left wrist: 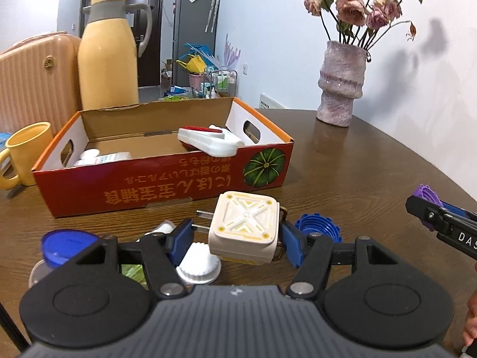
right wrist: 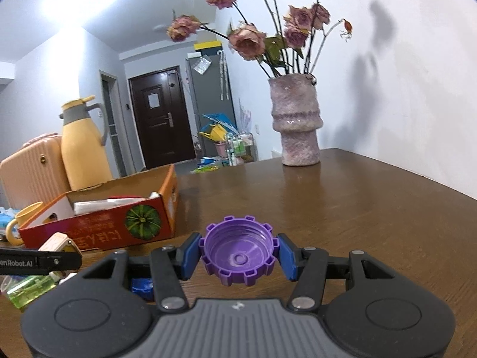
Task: Organize rigid objects
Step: 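Carry the plug adapter and purple cap over the cardboard box with both tools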
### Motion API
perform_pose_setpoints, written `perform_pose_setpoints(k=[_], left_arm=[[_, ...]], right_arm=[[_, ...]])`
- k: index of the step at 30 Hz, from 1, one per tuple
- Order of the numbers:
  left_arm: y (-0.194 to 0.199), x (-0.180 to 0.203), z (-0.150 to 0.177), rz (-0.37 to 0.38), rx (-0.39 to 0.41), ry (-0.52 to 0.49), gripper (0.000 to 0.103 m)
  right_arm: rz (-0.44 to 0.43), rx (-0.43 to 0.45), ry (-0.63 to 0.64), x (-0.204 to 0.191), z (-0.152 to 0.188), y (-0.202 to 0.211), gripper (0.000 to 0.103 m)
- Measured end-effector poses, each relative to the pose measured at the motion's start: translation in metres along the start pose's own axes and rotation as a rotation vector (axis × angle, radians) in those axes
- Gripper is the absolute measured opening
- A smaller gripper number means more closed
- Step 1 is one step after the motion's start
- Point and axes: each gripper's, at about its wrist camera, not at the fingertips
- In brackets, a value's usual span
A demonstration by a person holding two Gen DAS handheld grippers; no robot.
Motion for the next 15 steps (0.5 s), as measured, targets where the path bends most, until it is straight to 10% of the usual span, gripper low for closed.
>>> perform_pose_setpoints(k=[15], left_arm=[[0.051,-0.023,-0.011,-0.037,0.111,0.039,0.064]], right_arm=[[-0.103,0.043,0.066,-0.048,-0.016,0.019,0.054]])
Point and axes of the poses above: each gripper's, at about its wrist camera, not at the fingertips, and y roughly against the way its jaws point, x to its right, z to its underside, and after that the axes turned 15 degrees about z, right-handed
